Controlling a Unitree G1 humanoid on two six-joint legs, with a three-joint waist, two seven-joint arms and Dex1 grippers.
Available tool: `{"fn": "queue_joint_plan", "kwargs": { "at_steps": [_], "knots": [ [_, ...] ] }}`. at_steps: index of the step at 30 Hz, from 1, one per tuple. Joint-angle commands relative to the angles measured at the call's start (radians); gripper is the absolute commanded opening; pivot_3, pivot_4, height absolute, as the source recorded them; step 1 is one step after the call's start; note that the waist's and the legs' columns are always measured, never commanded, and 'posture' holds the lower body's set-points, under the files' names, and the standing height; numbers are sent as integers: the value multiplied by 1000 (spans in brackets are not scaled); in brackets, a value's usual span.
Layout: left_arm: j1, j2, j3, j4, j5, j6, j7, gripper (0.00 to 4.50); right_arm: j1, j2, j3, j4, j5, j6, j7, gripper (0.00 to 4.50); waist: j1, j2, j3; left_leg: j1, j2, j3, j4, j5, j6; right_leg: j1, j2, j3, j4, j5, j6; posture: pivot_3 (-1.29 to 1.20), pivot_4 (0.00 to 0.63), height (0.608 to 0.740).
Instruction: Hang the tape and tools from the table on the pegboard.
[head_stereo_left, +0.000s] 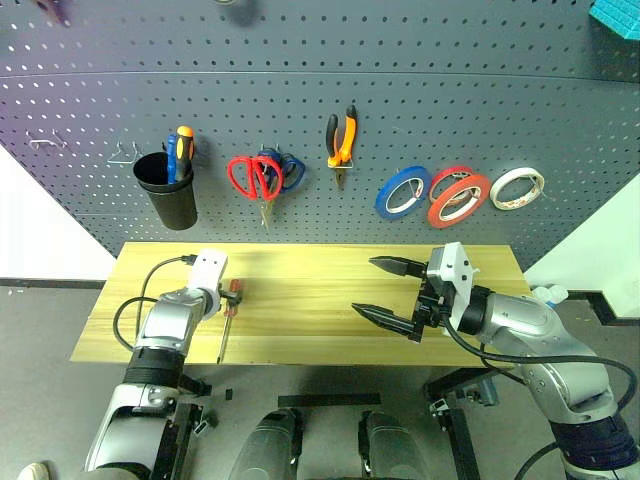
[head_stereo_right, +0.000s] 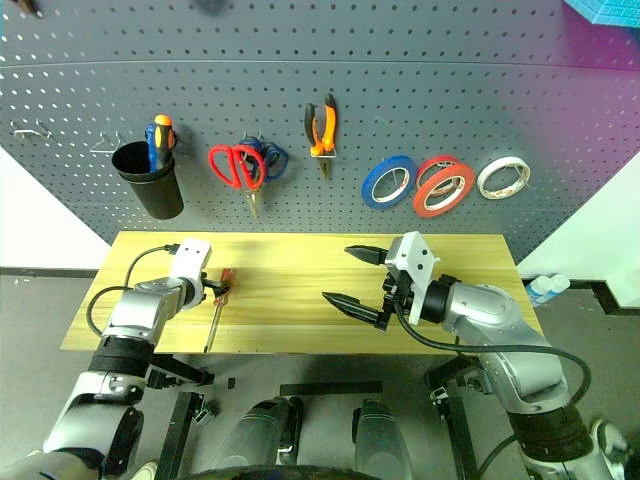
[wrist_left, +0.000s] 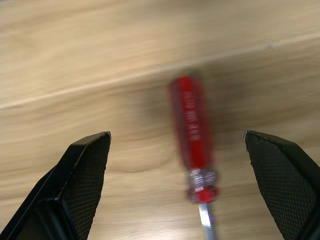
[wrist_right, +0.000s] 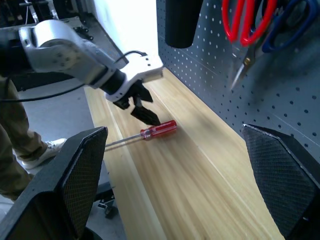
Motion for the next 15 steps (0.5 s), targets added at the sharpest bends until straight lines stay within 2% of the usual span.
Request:
{"fn": "queue_joint_plan", "kwargs": {
  "at_steps": [1, 6, 15],
  "knots": [
    [-43, 11, -16, 61, 30, 36, 34, 4460, 16, 1, -25, -54, 10, -15, -11, 4500, -3, 0, 0, 0, 0, 0, 0, 0, 0, 0, 0, 0, 0, 0, 0, -82, 193, 733],
    [-78, 5, -72, 140, 78, 55, 76, 4460, 36, 0, -34, -65, 9, -19, -20, 4500, -2, 0, 0, 0, 0, 0, -1, 0, 0, 0, 0, 0, 0, 0, 0, -93, 189, 733],
    [-126, -40, 0, 259, 25, 57, 91, 4460, 50, 1, -33, -74, 13, -23, -24, 4500, -1, -1, 1, 0, 0, 0, -1, 0, 0, -1, -1, 0, -1, 0, 0, -94, 191, 733]
  ]
}}
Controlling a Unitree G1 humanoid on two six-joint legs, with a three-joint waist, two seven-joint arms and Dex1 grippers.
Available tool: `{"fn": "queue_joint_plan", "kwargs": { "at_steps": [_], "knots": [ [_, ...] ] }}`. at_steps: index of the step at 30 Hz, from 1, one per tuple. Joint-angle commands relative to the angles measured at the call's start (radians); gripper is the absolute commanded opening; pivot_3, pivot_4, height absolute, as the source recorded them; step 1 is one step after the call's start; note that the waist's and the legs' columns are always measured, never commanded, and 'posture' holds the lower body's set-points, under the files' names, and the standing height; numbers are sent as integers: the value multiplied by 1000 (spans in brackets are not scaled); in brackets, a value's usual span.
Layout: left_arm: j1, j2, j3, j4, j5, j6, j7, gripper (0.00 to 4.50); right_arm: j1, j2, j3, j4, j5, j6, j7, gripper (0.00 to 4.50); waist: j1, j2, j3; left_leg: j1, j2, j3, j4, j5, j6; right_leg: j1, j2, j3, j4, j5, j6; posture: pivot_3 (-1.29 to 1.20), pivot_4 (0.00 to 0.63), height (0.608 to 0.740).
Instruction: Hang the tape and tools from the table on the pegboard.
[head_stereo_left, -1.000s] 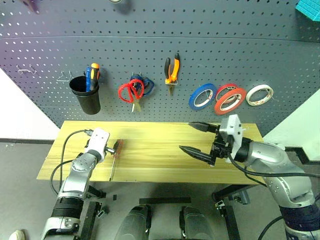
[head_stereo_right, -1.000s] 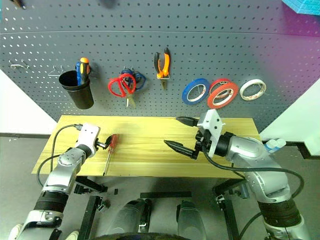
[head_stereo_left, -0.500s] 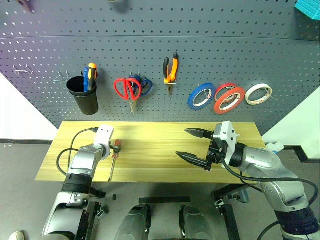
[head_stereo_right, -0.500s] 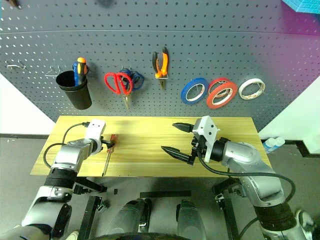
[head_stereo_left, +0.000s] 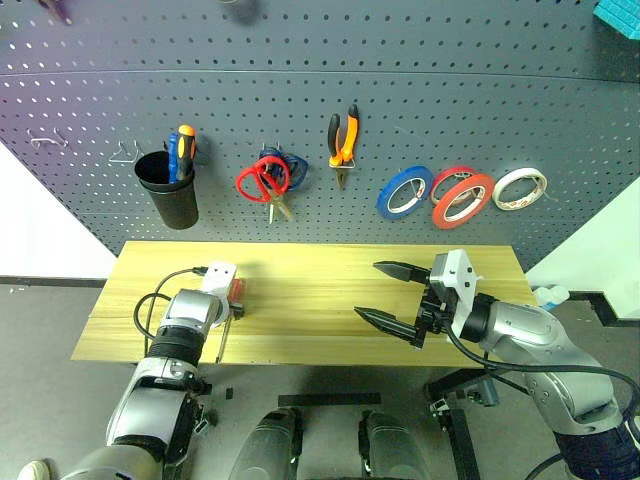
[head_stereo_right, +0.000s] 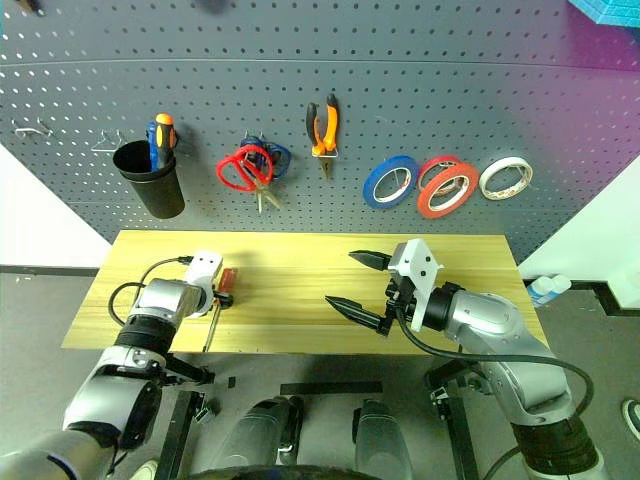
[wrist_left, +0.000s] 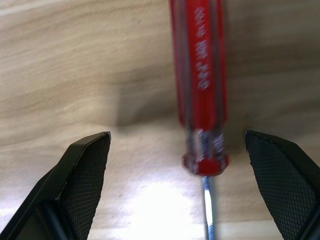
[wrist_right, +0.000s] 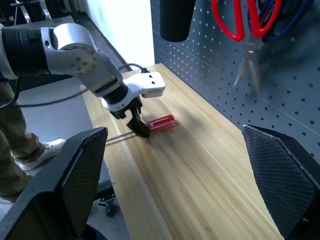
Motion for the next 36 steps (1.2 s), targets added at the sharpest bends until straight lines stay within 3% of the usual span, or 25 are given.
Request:
{"fn": "queue_joint_plan", "kwargs": {
  "at_steps": [1, 6, 18, 23, 30, 36],
  "knots": [
    [-26, -2, 36, 37, -18, -16, 6, 4460, 5, 0, -23, -43, 13, -22, 2, 4500, -1, 0, 0, 0, 0, 0, 0, 0, 0, 0, 0, 0, 0, 0, 0, -95, 191, 733],
    [-36, -9, 61, 65, -34, -21, 11, 4460, 8, -1, -24, -44, 14, -23, 3, 4500, -1, 0, 0, 0, 0, 0, 0, 0, 0, 0, 0, 0, 0, 0, 0, -97, 189, 733],
    [-44, -8, 117, 83, -69, -3, 48, 643, 4, -4, -25, -41, 16, -20, 8, 4500, -1, 0, 0, 0, 0, 0, 0, 0, 0, 0, 0, 0, 0, 0, 0, -93, 185, 733],
    [-16, 6, 93, 1, -68, -6, 17, 643, -3, -6, -26, -38, 17, -19, 10, 4500, -1, 0, 0, 0, 0, 0, -1, -1, -2, 0, 0, 0, -1, 0, 0, -94, 181, 733],
    [173, 111, 72, -375, -131, 23, -156, 643, -5, -12, -40, -42, 25, -15, 16, 4500, -6, 1, 1, -1, 0, 0, -3, -2, -3, 0, -1, 1, -1, 0, 0, -88, 175, 733],
    [246, 196, 73, -660, -229, 108, -281, 643, -27, -18, -33, -24, 32, -10, 48, 4500, 3, 2, 1, -1, 0, 0, -3, -2, -3, -2, -2, 0, -3, -2, -4, -55, 166, 733]
  ]
}}
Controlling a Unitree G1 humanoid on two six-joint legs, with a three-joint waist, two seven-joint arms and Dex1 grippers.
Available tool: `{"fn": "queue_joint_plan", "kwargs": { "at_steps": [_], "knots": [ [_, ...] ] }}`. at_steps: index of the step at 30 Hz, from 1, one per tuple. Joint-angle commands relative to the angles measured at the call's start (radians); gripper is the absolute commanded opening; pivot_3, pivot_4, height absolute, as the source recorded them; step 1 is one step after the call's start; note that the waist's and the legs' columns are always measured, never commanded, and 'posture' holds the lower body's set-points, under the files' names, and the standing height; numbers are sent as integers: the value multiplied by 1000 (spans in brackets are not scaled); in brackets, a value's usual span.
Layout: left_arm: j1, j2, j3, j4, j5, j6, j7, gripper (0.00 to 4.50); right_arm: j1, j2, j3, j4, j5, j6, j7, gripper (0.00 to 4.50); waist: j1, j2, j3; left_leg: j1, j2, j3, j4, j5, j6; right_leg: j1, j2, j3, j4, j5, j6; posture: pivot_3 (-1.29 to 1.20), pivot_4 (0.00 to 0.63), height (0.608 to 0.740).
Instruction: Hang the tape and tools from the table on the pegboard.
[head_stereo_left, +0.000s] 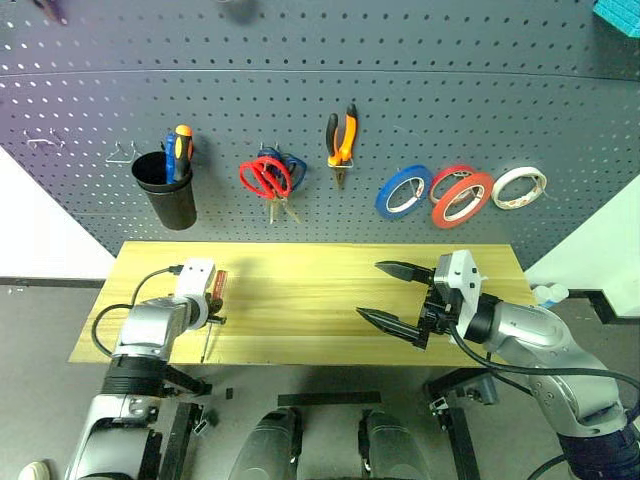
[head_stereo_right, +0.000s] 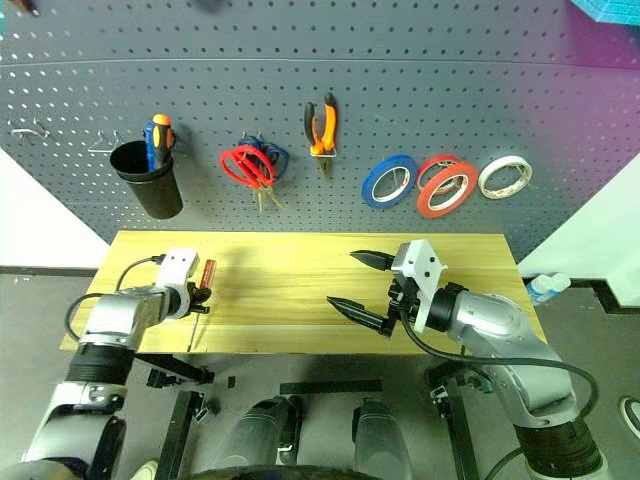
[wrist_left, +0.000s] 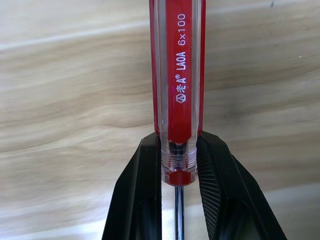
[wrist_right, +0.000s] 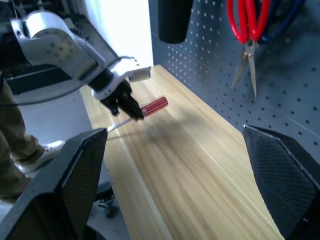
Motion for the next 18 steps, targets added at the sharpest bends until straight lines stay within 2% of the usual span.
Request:
{"fn": "queue_joint_plan", "kwargs": {
  "at_steps": [1, 4, 8, 14, 18],
  "knots": [
    [17, 38, 1, -229, -81, 37, -83, 643, -26, -12, -13, -16, 19, -9, 24, 4500, 1, 0, 0, 0, -1, 0, 0, 0, 0, 0, -1, 0, 0, 0, 0, -49, 163, 733],
    [45, 62, 5, -394, -149, 32, -145, 643, -48, -11, -10, -4, 24, -7, 40, 4500, 0, 0, 0, -1, -1, 0, -1, 0, 0, 1, -1, 0, -2, 0, 0, -36, 157, 733],
    [48, 77, 49, -500, -210, -65, -203, 643, -64, -11, -11, 2, 33, -5, 57, 4500, 0, 1, 0, 0, -1, 0, -4, 0, 0, 1, -1, 0, -3, 0, 1, -29, 151, 733],
    [1, 46, 202, -520, -324, -317, -269, 643, -87, 5, -19, 10, 30, -28, 57, 4500, 1, 1, 0, 0, -1, 0, -6, 2, 2, 1, 0, 0, -4, 1, 2, -32, 137, 733],
    [-62, 33, 297, -466, -410, -406, -279, 643, -113, 18, -20, 5, 6, -66, 41, 4500, 1, 1, 0, 0, -1, 0, -6, 2, 2, 1, 0, -1, -6, 1, 3, -37, 132, 733]
  ]
}}
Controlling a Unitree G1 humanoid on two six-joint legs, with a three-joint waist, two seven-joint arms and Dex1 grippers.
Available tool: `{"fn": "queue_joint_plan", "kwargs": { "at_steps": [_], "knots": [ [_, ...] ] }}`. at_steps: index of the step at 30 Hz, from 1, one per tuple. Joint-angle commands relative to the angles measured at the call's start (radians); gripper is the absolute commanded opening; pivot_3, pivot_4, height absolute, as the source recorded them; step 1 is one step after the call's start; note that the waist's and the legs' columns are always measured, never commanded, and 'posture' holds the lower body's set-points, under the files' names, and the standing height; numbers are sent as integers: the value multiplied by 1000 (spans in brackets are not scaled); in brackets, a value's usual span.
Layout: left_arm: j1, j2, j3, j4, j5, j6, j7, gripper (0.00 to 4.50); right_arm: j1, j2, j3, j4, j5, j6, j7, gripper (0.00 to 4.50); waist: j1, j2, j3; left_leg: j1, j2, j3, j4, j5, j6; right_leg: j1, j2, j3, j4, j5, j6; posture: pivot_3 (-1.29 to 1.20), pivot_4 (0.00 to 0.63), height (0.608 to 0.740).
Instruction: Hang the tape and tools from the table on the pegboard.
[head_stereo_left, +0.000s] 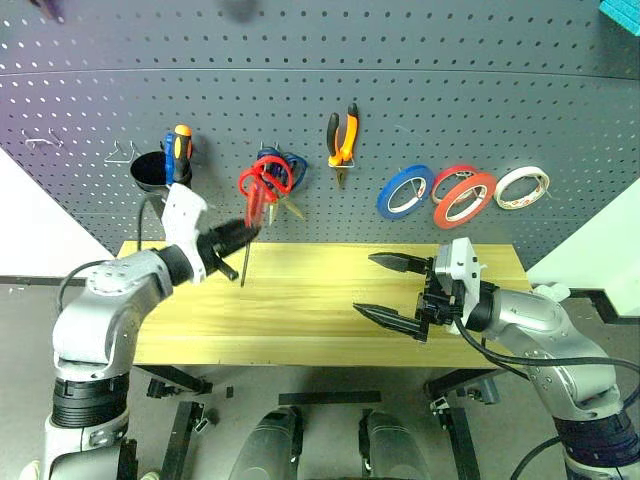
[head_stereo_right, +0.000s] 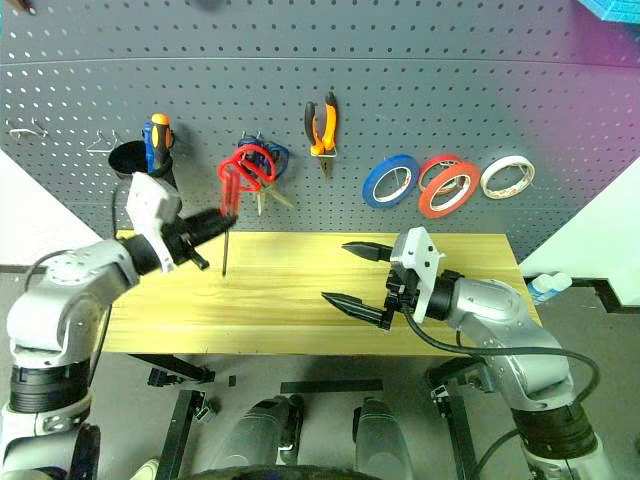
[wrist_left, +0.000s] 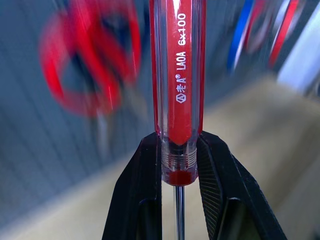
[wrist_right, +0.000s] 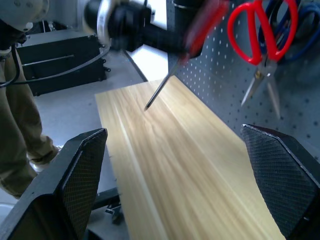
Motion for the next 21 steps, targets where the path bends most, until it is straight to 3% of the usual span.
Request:
{"fn": "queue_joint_plan", "kwargs": {
  "at_steps": [1, 9, 16, 21],
  "knots": [
    [-78, -10, 113, 30, -89, -86, 6, 643, -37, 14, -22, -23, -11, -55, -11, 4500, 0, 0, 0, 0, 0, 0, 0, 0, 0, 0, 0, 0, 0, 0, 0, -42, 125, 733],
    [-260, -19, 269, 194, -198, -208, 114, 643, -139, 73, -100, -41, 134, -49, -52, 4500, -2, -1, -1, 0, 0, 0, 2, 1, 0, 2, 4, -1, 2, 0, 1, -40, 113, 733],
    [-358, 18, 288, 352, -142, -361, 185, 643, -207, 88, -143, -39, 267, 8, -88, 4500, -2, -1, -1, 1, 0, 0, 5, 1, 0, 2, 5, -1, 7, 0, 1, -33, 111, 733],
    [-375, 77, 266, 442, -70, -469, 175, 643, -208, 80, -131, -40, 273, 16, -95, 4500, -3, -1, -1, 1, 0, 0, 6, 1, 0, 2, 5, -1, 8, 0, 1, -40, 110, 733]
  ]
}}
